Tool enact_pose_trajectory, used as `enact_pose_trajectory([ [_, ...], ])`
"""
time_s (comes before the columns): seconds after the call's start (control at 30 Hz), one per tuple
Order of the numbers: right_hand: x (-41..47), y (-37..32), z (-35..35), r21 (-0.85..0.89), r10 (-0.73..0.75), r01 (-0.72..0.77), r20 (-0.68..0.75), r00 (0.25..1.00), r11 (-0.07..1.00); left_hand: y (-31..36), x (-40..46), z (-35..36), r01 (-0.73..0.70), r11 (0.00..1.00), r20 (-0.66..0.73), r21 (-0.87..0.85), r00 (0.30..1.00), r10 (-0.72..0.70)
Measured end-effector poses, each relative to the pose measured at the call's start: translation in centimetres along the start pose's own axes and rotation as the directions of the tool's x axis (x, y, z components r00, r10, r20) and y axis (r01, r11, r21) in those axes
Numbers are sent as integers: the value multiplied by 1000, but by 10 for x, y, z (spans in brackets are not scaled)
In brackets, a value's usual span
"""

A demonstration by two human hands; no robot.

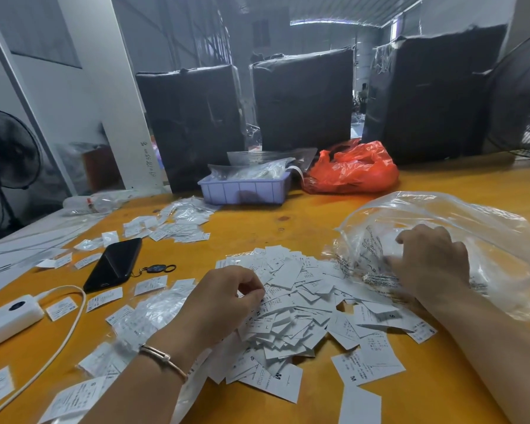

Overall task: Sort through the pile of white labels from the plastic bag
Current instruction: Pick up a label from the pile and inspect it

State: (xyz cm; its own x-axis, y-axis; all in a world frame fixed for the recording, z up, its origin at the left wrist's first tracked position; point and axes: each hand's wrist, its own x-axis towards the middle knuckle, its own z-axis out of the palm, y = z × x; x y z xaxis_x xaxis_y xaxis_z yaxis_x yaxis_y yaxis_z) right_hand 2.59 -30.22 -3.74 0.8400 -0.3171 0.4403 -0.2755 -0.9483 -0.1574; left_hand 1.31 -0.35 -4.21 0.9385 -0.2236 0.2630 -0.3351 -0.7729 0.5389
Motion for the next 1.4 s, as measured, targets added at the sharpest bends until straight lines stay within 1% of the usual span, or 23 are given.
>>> enact_pose_trajectory([
  [0.03, -1, 1, -1, -73, 6, -1, 63, 998, 997, 1, 0, 0, 0, 1000, -2, 0, 1000, 0],
  [0.07, -1, 1, -1, -99, 10, -1, 94, 996, 995, 1, 0, 0, -1, 1000, -3, 1, 1000, 1],
  [0.1, -1, 2, -1, -91, 11, -3, 92, 996, 996, 2, -1, 0, 0, 1000, -3, 0, 1000, 0],
  [0.23, -1, -2, -3, 25, -7, 8, -39, 999, 1000, 2, -2, 0, 8, 1000, -8, -12, 1000, -9],
  [0.37, -2, 0, -1, 139, -12, 29, -118, 993, 990, 3, -2, 0, 0, 1000, -7, -4, 1000, 0],
  [0.47, -1, 1, 0, 263, -14, 67, -198, 980, 963, 2, -2, 1, 0, 1000, -4, -7, 1000, 0],
  [0.6, -1, 2, 1, 400, 1, 110, -268, 964, 910, 2, -2, 1, 8, 1000, 2, -25, 1000, -8],
  [0.77, -8, -7, -8, 450, -32, 250, -438, 898, 857, 4, -2, -1, -1, 1000, -5, -18, 1000, 1],
  [0.83, -14, -14, -12, 470, -62, 310, -472, 879, 827, 6, -2, -2, -9, 1000, -16, -19, 1000, 9],
  [0.9, -22, -23, -18, 508, -109, 384, -490, 865, 771, 7, -2, -2, -29, 999, -36, -26, 999, 28],
  [0.97, -30, -33, -24, 574, -164, 445, -475, 865, 687, 10, -2, -4, -62, 997, -58, -42, 997, 59],
  [1.03, -39, -42, -28, 682, -235, 461, -402, 885, 568, 12, -2, -5, -91, 993, -64, -74, 994, 86],
  [1.1, -48, -50, -31, 794, -343, 428, -295, 892, 432, 14, -2, -5, -113, 985, -39, -133, 993, 109],
  [1.17, -55, -57, -31, 858, -466, 386, -204, 861, 339, 18, -4, -6, -133, 968, 6, -211, 990, 137],
  [1.27, -64, -64, -30, 890, -590, 361, -139, 795, 277, 25, -5, -4, -166, 946, 86, -280, 977, 197],
  [1.33, -66, -65, -30, 900, -607, 353, -136, 783, 254, 29, -5, -3, -174, 923, 120, -343, 966, 227],
  [1.4, -65, -65, -30, 909, -588, 348, -155, 794, 231, 33, -6, -5, -162, 890, 114, -426, 966, 231],
])
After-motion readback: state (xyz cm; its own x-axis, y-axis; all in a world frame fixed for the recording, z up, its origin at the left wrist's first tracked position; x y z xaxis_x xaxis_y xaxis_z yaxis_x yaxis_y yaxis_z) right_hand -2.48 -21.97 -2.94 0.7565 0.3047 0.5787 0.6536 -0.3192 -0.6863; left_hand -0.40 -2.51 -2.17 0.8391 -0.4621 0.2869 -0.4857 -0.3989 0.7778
